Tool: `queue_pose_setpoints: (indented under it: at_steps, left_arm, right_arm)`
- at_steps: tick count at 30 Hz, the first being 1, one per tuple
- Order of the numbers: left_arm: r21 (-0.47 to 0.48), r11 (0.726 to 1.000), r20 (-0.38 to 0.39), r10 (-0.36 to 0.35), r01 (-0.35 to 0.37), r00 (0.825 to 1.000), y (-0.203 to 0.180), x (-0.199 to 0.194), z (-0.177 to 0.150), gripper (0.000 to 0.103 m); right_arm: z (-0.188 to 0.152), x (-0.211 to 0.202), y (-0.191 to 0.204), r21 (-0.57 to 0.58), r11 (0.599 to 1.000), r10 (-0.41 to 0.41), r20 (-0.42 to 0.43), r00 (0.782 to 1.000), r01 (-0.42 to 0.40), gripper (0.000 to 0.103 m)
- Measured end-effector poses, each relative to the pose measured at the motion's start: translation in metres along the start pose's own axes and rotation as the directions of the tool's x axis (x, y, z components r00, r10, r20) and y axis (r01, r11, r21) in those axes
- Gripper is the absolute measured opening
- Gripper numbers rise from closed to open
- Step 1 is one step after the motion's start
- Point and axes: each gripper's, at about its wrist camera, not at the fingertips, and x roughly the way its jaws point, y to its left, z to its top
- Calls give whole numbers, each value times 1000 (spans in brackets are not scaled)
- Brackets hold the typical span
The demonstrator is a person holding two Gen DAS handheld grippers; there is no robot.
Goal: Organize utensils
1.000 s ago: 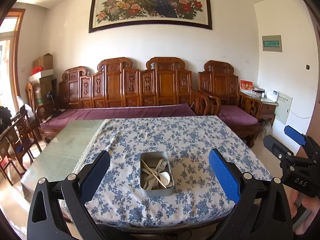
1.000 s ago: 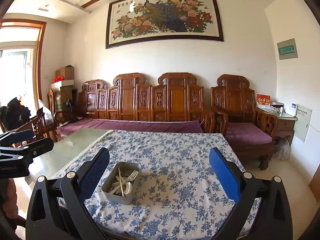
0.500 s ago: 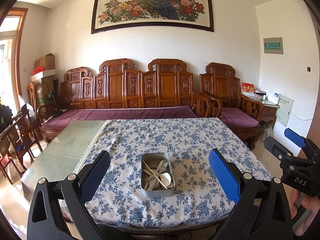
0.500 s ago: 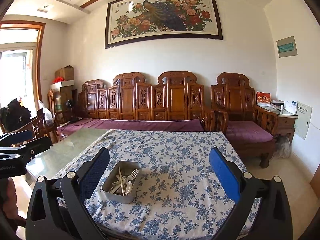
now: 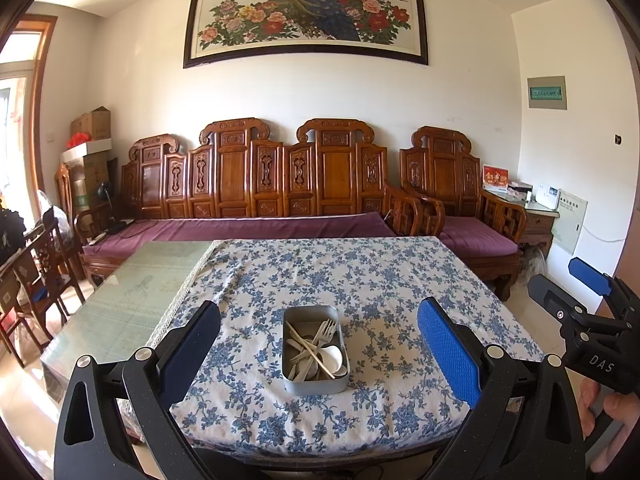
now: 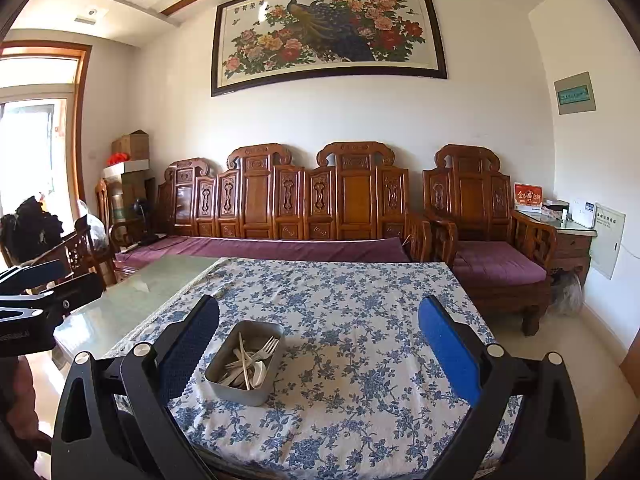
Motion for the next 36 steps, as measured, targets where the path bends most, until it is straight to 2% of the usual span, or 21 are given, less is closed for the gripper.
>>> queue_pose_setpoints:
  at_steps: [36]
  left_arm:
    - [4, 1000, -6, 10, -10, 1000, -1, 3, -1, 95]
  right_arm:
    - [-2, 3, 3, 2, 1000, 10, -3, 1000, -10, 100]
